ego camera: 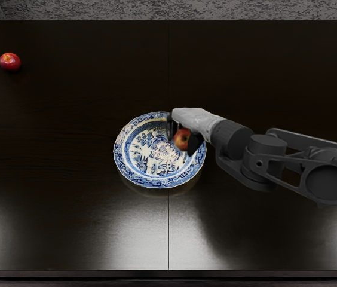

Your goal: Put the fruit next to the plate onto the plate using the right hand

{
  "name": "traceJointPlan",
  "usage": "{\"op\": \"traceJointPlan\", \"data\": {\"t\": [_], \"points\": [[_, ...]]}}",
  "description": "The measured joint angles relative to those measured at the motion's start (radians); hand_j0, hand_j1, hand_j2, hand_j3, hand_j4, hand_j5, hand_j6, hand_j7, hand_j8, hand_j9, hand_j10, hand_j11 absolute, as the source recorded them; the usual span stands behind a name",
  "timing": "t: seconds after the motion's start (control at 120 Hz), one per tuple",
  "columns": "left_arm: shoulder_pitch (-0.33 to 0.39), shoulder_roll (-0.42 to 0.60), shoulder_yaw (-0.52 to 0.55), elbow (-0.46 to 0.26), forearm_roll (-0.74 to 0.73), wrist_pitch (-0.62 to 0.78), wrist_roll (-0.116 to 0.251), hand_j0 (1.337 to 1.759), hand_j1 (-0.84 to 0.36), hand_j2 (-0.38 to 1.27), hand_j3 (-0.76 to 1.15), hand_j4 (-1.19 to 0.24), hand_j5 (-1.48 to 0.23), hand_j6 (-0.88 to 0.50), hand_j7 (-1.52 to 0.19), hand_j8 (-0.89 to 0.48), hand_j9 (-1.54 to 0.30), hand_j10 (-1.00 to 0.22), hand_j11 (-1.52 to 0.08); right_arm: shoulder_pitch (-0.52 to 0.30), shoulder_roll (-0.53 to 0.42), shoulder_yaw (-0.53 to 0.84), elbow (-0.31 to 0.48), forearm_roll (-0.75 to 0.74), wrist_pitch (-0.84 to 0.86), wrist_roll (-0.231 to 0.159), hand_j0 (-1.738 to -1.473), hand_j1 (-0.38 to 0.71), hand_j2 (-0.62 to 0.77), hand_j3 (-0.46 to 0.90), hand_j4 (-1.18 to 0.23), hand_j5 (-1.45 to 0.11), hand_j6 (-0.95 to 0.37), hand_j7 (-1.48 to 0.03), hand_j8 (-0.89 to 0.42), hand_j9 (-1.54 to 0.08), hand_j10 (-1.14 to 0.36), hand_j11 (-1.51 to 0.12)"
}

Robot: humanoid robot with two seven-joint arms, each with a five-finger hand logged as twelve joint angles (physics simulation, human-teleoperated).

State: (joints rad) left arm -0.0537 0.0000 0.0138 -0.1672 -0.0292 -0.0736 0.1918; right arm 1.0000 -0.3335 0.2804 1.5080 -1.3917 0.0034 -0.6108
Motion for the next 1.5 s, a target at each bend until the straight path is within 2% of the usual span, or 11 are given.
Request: {"op": "traceJointPlan", "data": {"t": [0.292,0.358,0.45,0.542,0.8,0.9,1.025,1.133,1.258,1.4,1.5], "points": [[0.0,0.0,0.0,0.0,0.0,0.0,0.0,1.658,0.34,0.0,0.0,-0.01,-0.01,-0.01,-0.01,-0.01,-0.01,-0.01,-0.01,-0.022,0.004,-0.003,-0.001,-0.005,-0.001,0.0,-1.651,0.1,0.11,0.0,-0.71,-1.09,-0.61,-0.99,-0.4,-1.07,-0.59,-1.06],[0.0,0.0,0.0,0.0,0.0,0.0,0.0,1.658,0.34,0.0,0.0,-0.01,-0.01,-0.01,-0.01,-0.01,-0.01,-0.01,-0.01,-0.021,0.007,-0.001,-0.002,-0.005,-0.003,0.0,-1.653,0.08,0.09,0.0,-0.63,-0.97,-0.65,-0.88,-0.4,-0.95,-0.61,-0.94],[0.0,0.0,0.0,0.0,0.0,0.0,0.0,1.658,0.34,0.0,0.0,-0.01,-0.01,-0.01,-0.01,-0.01,-0.01,-0.01,-0.01,-0.02,0.016,0.003,-0.004,-0.005,-0.005,0.0,-1.655,-0.03,0.05,0.0,-0.44,-0.67,-0.45,-0.61,-0.3,-0.65,-0.43,-0.65],[0.0,0.0,0.0,0.0,0.0,0.0,0.0,1.658,0.34,0.0,0.0,-0.01,-0.01,-0.01,-0.01,-0.01,-0.01,-0.01,-0.01,-0.02,0.021,0.008,-0.006,-0.005,-0.007,0.0,-1.656,-0.12,0.03,0.0,-0.3,-0.45,-0.31,-0.42,-0.21,-0.45,-0.3,-0.44],[0.0,0.0,0.0,0.0,0.0,0.0,0.0,1.658,0.34,0.0,0.0,-0.01,-0.01,-0.01,-0.01,-0.01,-0.01,-0.01,-0.01,-0.022,0.012,0.017,-0.01,0.014,-0.009,0.0,-1.657,-0.27,0.01,0.0,-0.1,-0.14,-0.1,-0.13,-0.07,-0.14,-0.1,-0.14],[0.0,0.0,0.0,0.0,0.0,0.0,0.0,1.658,0.34,0.0,0.0,-0.01,-0.01,-0.01,-0.01,-0.01,-0.01,-0.01,-0.01,-0.017,-0.019,0.063,-0.01,0.112,0.03,0.0,-1.658,-0.3,0.0,0.0,-0.06,-0.09,-0.06,-0.08,-0.05,-0.09,-0.06,-0.09],[0.0,0.0,0.0,0.0,0.0,0.0,0.0,1.658,0.34,0.0,0.0,-0.01,-0.01,-0.01,-0.01,-0.01,-0.01,-0.01,-0.01,-0.013,-0.088,0.195,-0.011,0.306,0.2,0.0,-1.658,-0.32,0.0,0.0,-0.03,-0.05,-0.04,-0.04,-0.03,-0.05,-0.03,-0.05],[0.0,0.0,0.0,0.0,0.0,0.0,0.0,1.658,0.34,0.0,0.0,-0.01,-0.01,-0.01,-0.01,-0.01,-0.01,-0.01,-0.01,-0.002,-0.175,0.301,-0.022,0.5,0.365,0.0,-1.658,-0.33,0.0,0.0,-0.02,-0.03,-0.02,-0.03,-0.02,-0.03,-0.02,-0.03],[0.0,0.0,0.0,0.0,0.0,0.0,0.0,1.658,0.34,0.0,0.0,-0.01,-0.01,-0.01,-0.01,-0.01,-0.01,-0.01,-0.01,0.024,-0.297,0.353,-0.032,0.722,0.509,0.0,-1.658,-0.34,0.0,0.0,-0.01,-0.02,-0.01,-0.01,-0.01,-0.02,-0.01,-0.01],[0.0,0.0,0.0,0.0,0.0,0.0,0.0,1.658,0.34,0.0,0.0,-0.01,-0.01,-0.01,-0.01,-0.01,-0.01,-0.01,-0.01,0.036,-0.413,0.408,-0.053,0.895,0.582,0.0,-1.658,-0.35,0.0,0.0,-0.01,-0.01,-0.01,-0.01,-0.01,-0.01,-0.01,-0.01],[0.0,0.0,0.0,0.0,0.0,0.0,0.0,1.658,0.34,0.0,0.0,-0.01,-0.01,-0.01,-0.01,-0.01,-0.01,-0.01,-0.01,0.038,-0.466,0.428,-0.062,0.959,0.598,0.0,-1.658,-0.35,0.0,0.0,0.0,0.0,-0.01,0.0,0.0,0.0,0.0,0.0]]}}
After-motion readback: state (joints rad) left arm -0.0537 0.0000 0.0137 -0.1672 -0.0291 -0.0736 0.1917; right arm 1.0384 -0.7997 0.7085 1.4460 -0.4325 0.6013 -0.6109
